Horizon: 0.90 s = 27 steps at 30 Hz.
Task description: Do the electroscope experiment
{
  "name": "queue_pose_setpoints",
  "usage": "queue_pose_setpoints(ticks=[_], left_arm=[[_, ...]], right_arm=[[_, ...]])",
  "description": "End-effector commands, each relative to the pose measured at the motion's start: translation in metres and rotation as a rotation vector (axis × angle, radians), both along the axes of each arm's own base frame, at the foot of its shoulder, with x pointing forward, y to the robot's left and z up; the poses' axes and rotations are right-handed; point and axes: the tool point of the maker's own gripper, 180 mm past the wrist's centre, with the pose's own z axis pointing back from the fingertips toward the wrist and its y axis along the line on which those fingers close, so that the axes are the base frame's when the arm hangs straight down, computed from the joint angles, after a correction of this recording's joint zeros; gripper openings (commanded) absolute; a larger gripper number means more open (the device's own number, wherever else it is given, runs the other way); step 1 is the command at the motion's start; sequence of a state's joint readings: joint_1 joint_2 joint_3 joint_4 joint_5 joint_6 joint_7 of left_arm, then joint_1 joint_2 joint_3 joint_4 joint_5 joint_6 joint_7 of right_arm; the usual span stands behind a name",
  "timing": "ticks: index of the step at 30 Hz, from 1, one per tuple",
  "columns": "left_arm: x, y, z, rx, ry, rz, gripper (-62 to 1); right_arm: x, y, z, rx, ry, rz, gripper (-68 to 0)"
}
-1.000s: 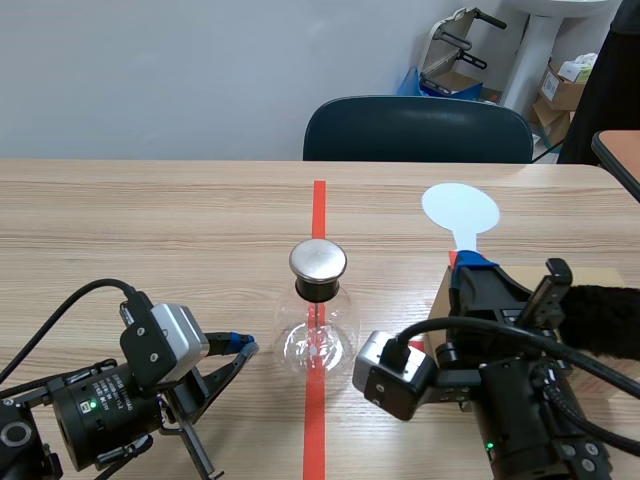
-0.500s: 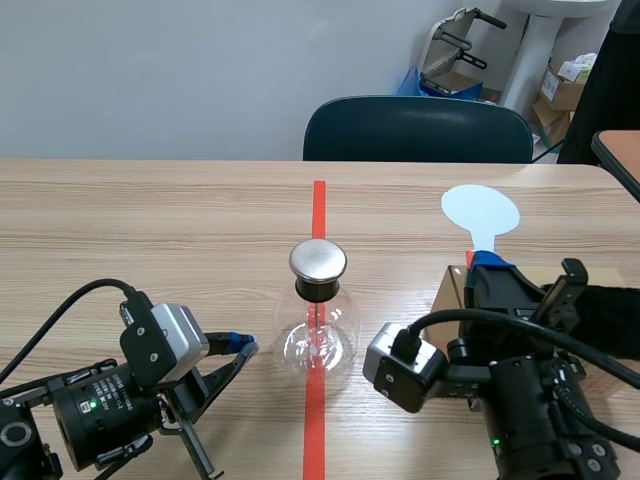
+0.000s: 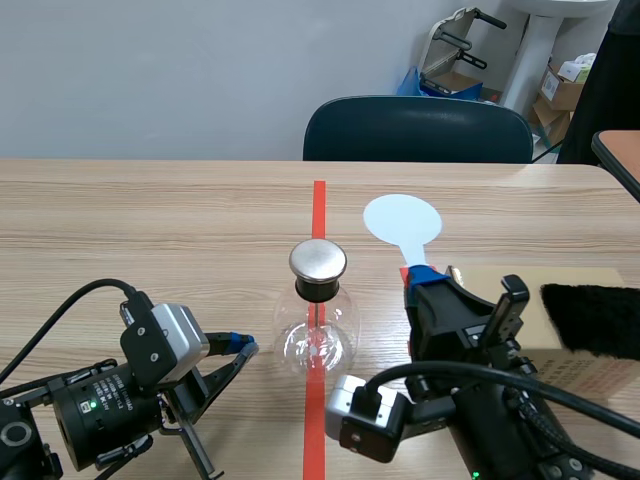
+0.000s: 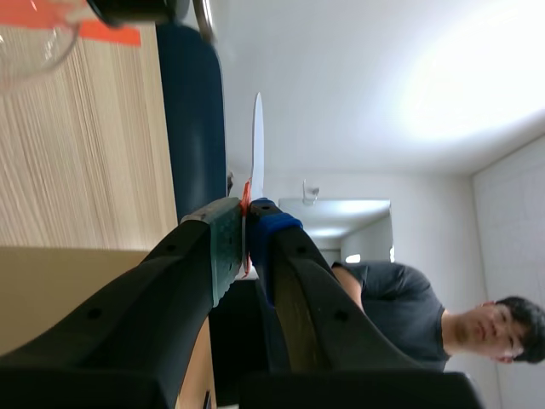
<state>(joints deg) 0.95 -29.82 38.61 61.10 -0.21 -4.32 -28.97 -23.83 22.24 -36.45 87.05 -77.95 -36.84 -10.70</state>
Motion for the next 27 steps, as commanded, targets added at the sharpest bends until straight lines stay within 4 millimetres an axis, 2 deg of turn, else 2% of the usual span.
queue_pose_setpoints(ticks=[1, 14, 27], left_arm=[[0.006, -0.004, 0.011, -0.030, -0.029, 0.003, -58.2], [0.006, -0.004, 0.011, -0.030, -0.029, 0.003, -58.2], [0.006, -0.004, 0.011, -0.030, -0.029, 0.003, -58.2]], right_arm=[[0.002, 0.002, 0.008, 0.005, -0.032, 0.023, -65.8], [-0.016, 0.035, 0.007, -0.005, -0.034, 0.228, -65.8], [-0.020, 0.040, 0.007, -0.007, -0.035, 0.268, -65.8]])
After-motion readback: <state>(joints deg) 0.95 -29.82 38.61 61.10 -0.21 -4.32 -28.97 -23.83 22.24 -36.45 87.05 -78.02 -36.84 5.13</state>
